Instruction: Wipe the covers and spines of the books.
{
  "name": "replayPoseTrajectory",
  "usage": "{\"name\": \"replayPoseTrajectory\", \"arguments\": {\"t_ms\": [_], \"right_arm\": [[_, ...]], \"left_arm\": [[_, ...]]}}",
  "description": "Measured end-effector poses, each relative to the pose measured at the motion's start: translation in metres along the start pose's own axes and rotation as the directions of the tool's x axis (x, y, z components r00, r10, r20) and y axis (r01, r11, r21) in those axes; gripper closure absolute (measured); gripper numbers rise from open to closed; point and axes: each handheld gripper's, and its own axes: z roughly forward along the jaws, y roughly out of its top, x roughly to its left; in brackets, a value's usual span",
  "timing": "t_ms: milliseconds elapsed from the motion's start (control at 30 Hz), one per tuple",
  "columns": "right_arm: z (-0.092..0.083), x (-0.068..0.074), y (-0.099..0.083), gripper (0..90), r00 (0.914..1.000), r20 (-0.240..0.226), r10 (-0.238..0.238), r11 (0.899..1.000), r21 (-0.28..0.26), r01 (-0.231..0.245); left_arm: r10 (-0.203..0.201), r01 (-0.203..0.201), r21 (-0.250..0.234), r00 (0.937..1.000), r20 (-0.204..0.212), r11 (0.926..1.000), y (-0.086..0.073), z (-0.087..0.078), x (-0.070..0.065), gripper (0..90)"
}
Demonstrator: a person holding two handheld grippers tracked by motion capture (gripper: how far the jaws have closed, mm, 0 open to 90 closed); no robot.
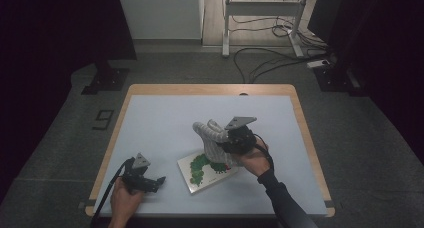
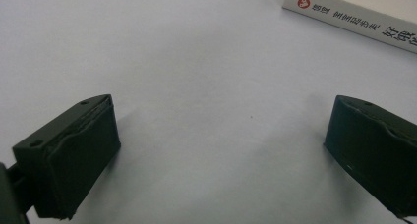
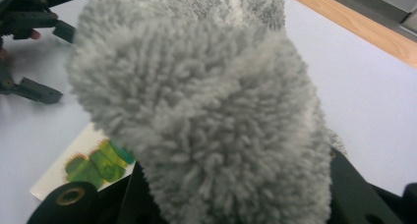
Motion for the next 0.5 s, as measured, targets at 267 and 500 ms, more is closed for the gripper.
{"name": "replayPoseTrajectory", "arguments": {"t_ms": [267,500], "right_arm": [[-0.016,-0.015,-0.014,61.2,0.9985,0.038,0.038,0.999,-0.003,-0.038],[-0.032,-0.028,-0.025,61.2,0.9947,0.071,0.074,0.997,-0.02,-0.073]], "left_arm": [[0.0,0.0,0.001,1.0,0.0,1.0,0.0,0.0,0.0,0.0],[-0.001,0.001,0.0,1.0,0.001,1.0,0.0,0.0,0.0,0.0]]}}
